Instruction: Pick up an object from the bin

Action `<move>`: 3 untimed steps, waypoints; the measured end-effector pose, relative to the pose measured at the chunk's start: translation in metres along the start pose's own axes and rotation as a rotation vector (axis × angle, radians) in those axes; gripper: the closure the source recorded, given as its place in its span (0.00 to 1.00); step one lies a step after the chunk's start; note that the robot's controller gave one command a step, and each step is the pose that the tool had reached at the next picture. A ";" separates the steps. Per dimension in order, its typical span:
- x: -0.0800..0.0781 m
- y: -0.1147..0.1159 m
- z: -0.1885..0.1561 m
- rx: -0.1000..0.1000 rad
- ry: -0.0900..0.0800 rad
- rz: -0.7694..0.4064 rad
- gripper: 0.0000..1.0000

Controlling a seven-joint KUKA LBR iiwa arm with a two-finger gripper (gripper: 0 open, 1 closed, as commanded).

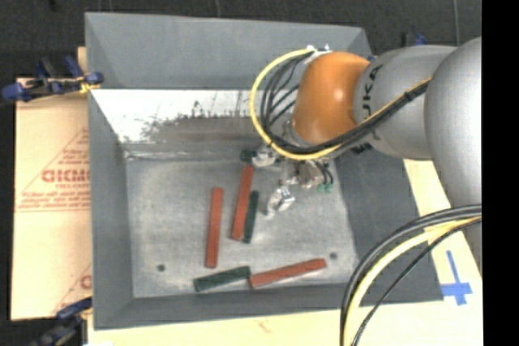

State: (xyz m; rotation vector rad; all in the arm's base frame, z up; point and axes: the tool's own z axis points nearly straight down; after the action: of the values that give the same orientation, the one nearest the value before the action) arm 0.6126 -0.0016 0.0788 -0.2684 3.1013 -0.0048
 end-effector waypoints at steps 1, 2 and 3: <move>0.000 0.000 0.000 0.000 0.001 -0.001 0.00; 0.001 0.001 0.000 0.000 0.003 -0.004 0.00; 0.005 -0.004 0.000 -0.009 0.004 -0.285 0.00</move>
Offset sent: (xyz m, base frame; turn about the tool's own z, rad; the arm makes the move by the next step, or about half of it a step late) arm -0.0522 0.0551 -0.0055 -0.3932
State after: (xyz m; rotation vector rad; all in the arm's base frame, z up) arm 0.6084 -0.0059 0.0782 -0.7079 3.0369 0.0026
